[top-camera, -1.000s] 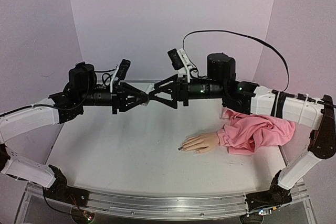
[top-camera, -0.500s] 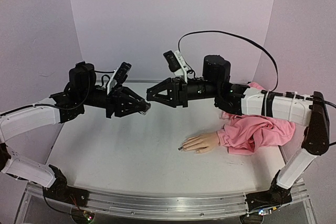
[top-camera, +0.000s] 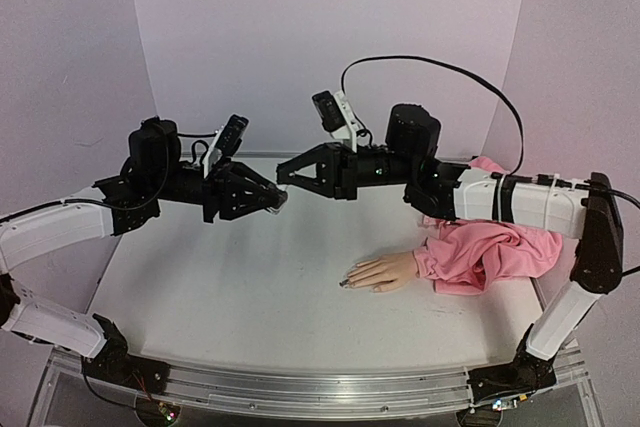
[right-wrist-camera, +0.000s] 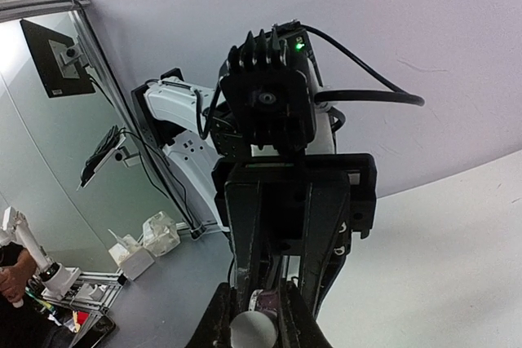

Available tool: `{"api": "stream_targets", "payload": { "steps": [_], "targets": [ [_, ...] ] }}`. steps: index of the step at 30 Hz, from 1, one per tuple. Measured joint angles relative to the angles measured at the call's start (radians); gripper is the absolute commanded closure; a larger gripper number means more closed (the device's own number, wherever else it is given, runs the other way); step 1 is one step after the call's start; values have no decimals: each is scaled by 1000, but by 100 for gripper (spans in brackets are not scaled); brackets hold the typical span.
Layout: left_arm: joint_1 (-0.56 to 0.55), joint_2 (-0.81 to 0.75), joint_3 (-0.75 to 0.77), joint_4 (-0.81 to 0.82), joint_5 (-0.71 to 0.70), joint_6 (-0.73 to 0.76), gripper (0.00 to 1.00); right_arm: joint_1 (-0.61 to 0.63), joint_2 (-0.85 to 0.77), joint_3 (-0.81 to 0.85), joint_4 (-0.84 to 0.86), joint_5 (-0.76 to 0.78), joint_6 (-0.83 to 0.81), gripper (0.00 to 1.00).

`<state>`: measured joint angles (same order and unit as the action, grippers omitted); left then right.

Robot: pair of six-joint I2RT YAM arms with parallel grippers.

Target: Paint the nails

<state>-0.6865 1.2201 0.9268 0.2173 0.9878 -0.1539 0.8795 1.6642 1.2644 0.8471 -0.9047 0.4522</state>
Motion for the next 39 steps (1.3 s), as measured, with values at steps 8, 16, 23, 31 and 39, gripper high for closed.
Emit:
{"api": "stream_targets", "payload": {
  "steps": [8, 16, 23, 31, 39],
  "targets": [
    [0, -85, -75, -18, -180, 32, 100, 11, 60, 3, 74, 63, 24, 100],
    [0, -200, -175, -62, -571, 133, 100, 70, 180, 99, 54, 386, 149, 100],
    [-7, -212, -196, -71, -900, 219, 100, 221, 315, 400, -266, 1027, 335, 100],
    [-17, -212, -196, -89, -949, 259, 100, 252, 339, 454, -342, 1144, 357, 54],
    [11, -187, -169, -86, -949, 233, 100, 222, 78, 196, -402, 925, 173, 2]
  ]
}}
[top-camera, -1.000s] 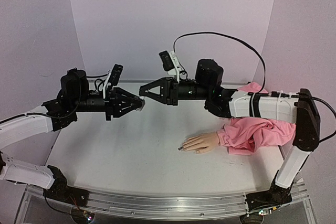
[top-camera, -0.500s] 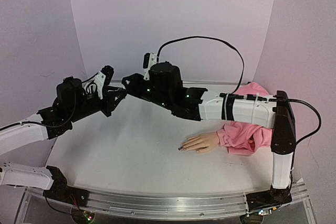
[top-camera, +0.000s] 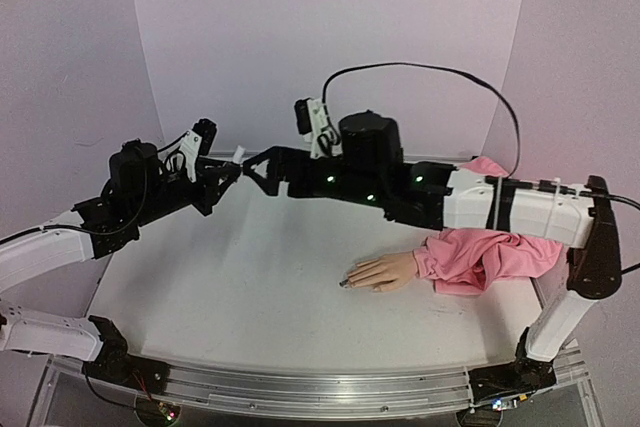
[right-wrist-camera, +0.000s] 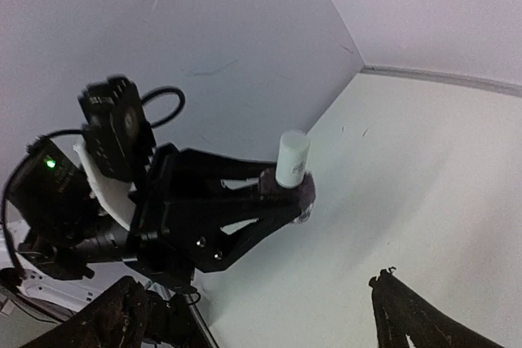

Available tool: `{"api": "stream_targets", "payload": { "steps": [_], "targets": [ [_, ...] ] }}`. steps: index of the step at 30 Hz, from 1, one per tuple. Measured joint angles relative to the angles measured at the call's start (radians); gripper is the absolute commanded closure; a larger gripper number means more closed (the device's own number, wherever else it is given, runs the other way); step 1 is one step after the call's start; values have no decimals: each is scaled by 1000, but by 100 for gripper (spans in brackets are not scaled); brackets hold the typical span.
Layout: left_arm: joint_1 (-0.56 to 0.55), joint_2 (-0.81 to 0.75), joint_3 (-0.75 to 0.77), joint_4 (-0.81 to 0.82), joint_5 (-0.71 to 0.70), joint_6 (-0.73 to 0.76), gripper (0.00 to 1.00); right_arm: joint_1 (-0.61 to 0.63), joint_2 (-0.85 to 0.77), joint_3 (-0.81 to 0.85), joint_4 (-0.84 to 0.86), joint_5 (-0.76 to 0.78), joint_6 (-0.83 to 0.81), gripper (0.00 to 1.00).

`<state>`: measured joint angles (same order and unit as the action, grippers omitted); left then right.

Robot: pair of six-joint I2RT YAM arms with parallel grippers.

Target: Paint the nails

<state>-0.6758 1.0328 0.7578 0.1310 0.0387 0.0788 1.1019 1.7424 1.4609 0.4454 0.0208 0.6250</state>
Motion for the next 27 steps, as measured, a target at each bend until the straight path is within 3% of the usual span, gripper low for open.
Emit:
{"api": "stream_targets", "payload": {
  "steps": [4, 7, 15, 19, 27],
  "targets": [
    [1, 20, 28, 0, 140, -26, 100, -127, -139, -74, 14, -196, -102, 3],
    [1, 38, 51, 0, 314, -39, 100, -202, -171, -94, 41, -348, -173, 14],
    [0, 130, 142, 15, 829, -111, 100, -187, -172, -197, 79, -712, -322, 39],
    [0, 150, 152, 28, 954, -136, 100, -187, -172, -199, 142, -811, -332, 47],
    [0, 160, 154, 46, 1049, -161, 100, -187, -140, -195, 262, -898, -296, 62]
  ]
}}
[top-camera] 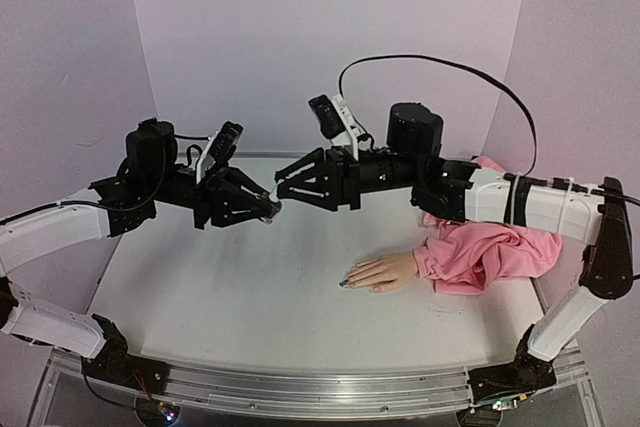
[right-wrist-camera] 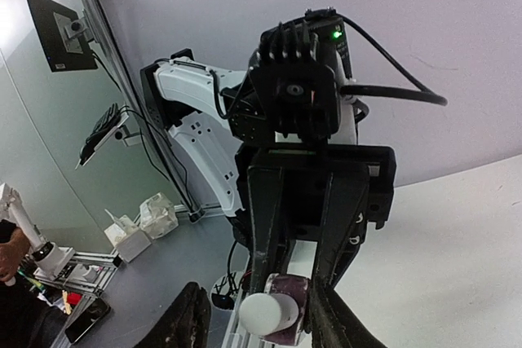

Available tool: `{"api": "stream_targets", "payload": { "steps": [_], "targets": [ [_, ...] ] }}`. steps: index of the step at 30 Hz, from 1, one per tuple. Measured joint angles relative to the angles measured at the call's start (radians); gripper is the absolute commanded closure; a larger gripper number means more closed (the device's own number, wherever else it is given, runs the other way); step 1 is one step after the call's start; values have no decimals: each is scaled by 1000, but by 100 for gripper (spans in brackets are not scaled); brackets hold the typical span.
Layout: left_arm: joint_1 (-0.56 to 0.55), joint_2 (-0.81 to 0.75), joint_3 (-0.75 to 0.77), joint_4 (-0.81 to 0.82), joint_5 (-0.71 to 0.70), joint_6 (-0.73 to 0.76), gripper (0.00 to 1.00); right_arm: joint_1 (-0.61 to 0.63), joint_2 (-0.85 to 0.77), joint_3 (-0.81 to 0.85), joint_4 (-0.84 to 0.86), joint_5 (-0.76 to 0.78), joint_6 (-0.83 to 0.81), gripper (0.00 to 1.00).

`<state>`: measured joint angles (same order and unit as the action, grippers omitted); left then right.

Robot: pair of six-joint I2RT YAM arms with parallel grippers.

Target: Paint the nails

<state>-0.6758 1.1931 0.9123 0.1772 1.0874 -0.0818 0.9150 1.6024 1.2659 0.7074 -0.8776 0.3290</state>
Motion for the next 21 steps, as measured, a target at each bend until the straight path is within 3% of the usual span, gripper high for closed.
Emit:
{"api": "stream_targets", "payload": {
  "steps": [6, 14, 21],
  "targets": [
    [0, 0, 0, 6, 14, -6, 100, 0, 63, 10, 44, -50, 45, 71],
    [1, 1, 0, 8, 19, -10, 100, 0, 67, 11, 103, -66, 89, 71],
    [1, 2, 0, 7, 21, -31, 100, 5, 77, 25, 138, -68, 100, 94]
  ]
}}
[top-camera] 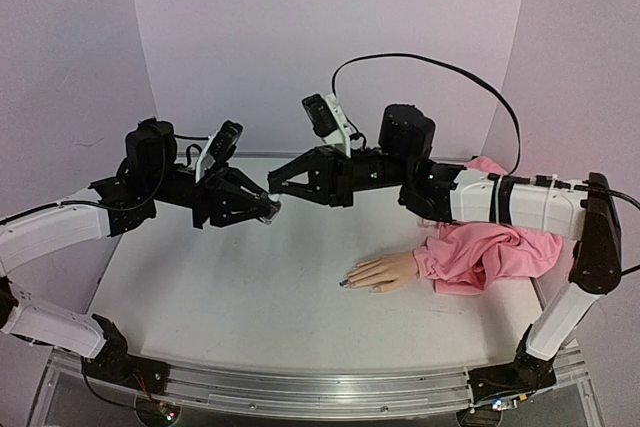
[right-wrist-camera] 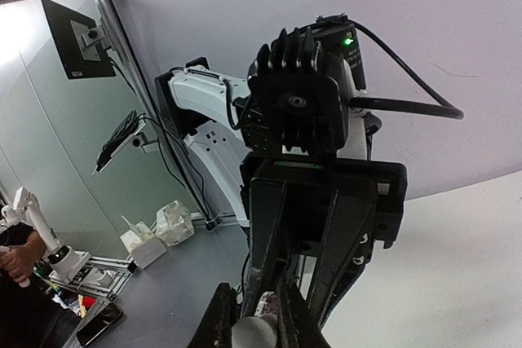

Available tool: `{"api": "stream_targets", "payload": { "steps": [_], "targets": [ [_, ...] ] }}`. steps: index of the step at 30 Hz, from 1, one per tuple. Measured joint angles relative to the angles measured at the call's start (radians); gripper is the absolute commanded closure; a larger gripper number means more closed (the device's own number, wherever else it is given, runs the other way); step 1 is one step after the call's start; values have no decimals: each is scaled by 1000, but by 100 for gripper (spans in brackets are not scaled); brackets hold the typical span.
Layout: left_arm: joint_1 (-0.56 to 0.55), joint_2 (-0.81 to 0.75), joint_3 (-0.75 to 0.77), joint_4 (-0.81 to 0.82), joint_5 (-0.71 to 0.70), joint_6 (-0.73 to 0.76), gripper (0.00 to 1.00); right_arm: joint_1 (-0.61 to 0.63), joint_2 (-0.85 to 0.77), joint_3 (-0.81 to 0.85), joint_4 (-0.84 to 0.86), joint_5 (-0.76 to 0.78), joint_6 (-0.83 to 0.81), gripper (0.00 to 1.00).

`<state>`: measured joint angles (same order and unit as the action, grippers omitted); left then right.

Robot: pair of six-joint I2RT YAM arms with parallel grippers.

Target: Paint the nails

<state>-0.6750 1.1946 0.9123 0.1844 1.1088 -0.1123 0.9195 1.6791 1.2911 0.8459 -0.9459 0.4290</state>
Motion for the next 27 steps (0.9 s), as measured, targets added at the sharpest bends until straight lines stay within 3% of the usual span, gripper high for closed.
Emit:
{"api": "stream_targets", "payload": {
  "steps": [2, 6, 11, 17, 21, 24, 25, 27],
  "targets": [
    [0, 0, 0, 0, -6, -10, 100, -1, 2, 0, 6, 11, -8, 100],
    [2, -17, -3, -1, -61, -12, 100, 0, 4, 0, 18, 47, -8, 100],
    [0, -106, -59, -4, -264, 10, 100, 30, 22, 0, 55, 216, 7, 100],
    [4, -214, -156, -21, -595, 55, 100, 132, 110, 60, 51, 679, 59, 100],
    [11, -249, -184, -26, -798, 89, 100, 228, 228, 285, -144, 1091, 136, 100],
    [5, -261, -188, -26, -876, 116, 100, 285, 286, 409, -249, 1319, 175, 100],
    [1, -261, -188, -26, -884, 121, 100, 298, 293, 429, -272, 1369, 181, 97],
    [-7, -262, -188, -24, -888, 134, 100, 313, 296, 444, -301, 1427, 186, 79]
  ]
}}
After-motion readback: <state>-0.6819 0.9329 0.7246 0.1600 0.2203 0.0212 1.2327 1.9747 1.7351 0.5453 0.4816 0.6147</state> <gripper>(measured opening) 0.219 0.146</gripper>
